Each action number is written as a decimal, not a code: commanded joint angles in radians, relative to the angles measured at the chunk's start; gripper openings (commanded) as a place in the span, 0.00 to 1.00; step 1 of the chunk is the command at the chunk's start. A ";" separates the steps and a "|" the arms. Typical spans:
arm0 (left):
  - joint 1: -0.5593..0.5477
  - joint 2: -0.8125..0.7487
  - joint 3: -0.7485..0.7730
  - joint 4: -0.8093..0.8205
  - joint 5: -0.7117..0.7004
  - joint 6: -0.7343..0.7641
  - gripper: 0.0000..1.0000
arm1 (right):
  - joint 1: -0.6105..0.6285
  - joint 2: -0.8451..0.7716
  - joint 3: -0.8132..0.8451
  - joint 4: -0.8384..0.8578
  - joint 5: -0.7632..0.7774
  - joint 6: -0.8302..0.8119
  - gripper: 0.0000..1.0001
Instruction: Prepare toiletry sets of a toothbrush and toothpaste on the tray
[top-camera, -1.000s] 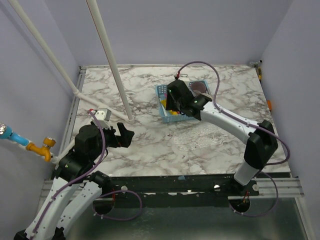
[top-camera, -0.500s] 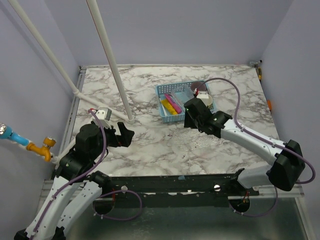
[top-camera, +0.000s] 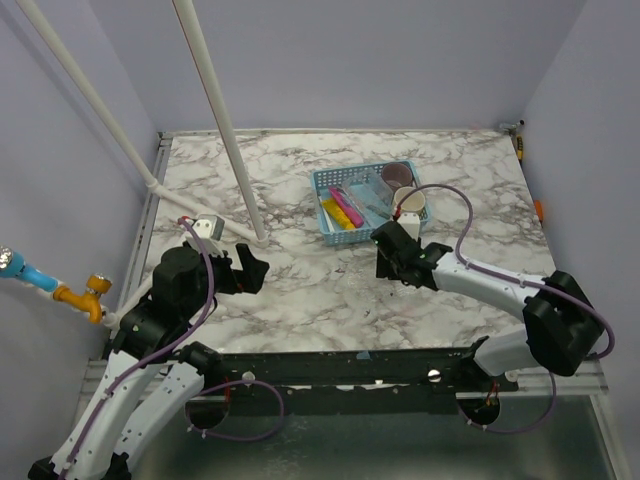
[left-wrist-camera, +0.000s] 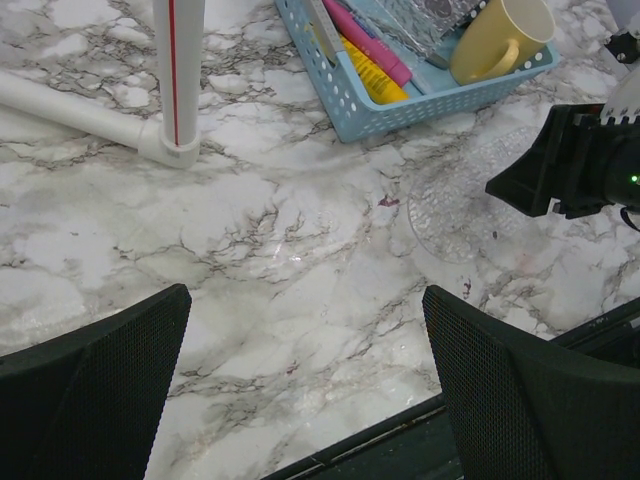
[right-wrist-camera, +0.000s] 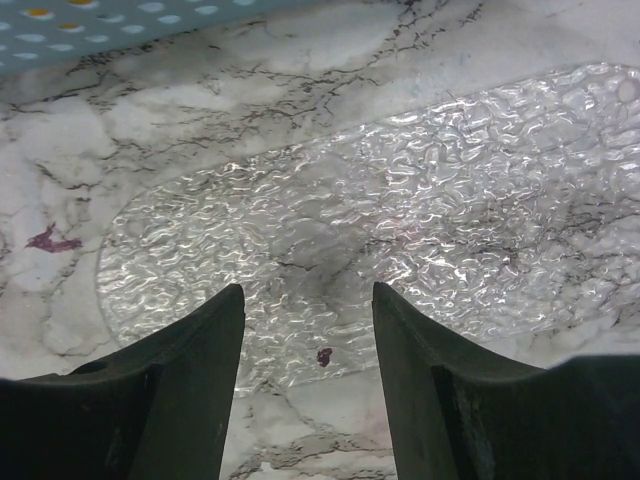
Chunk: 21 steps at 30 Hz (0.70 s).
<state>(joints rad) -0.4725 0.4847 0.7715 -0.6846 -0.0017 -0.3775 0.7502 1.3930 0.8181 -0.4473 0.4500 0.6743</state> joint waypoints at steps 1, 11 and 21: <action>0.005 0.010 -0.008 -0.012 -0.022 0.006 0.99 | -0.017 0.027 -0.044 0.099 -0.022 0.017 0.58; 0.005 0.025 -0.006 -0.013 -0.023 0.006 0.99 | -0.019 0.071 -0.100 0.155 -0.065 0.036 0.58; 0.007 0.034 -0.006 -0.012 -0.014 0.006 0.99 | -0.018 0.081 -0.148 0.177 -0.109 0.034 0.58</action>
<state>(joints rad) -0.4721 0.5117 0.7715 -0.6888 -0.0025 -0.3775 0.7357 1.4612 0.7097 -0.3031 0.3855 0.6922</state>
